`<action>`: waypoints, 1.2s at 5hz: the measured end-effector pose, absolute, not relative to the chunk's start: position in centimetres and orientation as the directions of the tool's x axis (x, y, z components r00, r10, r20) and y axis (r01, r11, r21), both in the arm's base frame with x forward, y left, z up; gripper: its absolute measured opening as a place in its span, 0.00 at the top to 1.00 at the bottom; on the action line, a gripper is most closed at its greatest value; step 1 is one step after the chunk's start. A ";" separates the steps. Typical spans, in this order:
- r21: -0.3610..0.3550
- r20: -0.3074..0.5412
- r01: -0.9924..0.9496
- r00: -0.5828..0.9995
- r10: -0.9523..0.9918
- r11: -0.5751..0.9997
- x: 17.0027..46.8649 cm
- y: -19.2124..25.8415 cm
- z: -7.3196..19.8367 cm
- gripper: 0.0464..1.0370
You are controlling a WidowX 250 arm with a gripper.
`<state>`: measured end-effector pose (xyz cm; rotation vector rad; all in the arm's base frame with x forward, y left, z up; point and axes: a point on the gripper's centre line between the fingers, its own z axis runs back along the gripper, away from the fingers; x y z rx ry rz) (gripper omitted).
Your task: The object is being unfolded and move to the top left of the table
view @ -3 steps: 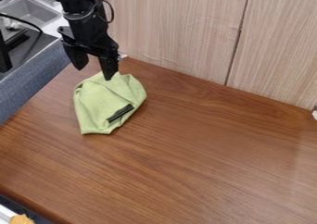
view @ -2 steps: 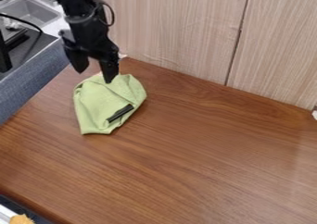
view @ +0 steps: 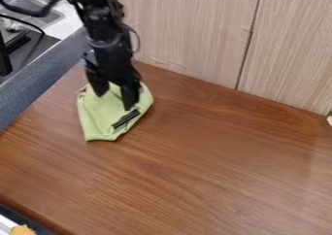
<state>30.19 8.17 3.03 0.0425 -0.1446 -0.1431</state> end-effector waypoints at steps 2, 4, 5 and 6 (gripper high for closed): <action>0.060 0.071 0.206 0.975 -0.210 0.977 29.4 6.3 0.1 0.04; 0.042 0.034 0.189 0.981 -0.191 0.981 29.9 7.1 -1.4 0.09; 0.047 0.039 0.186 0.981 -0.188 0.981 30.0 7.1 -1.4 0.37; 0.048 0.037 0.191 0.981 -0.192 0.981 30.0 7.2 -1.4 0.68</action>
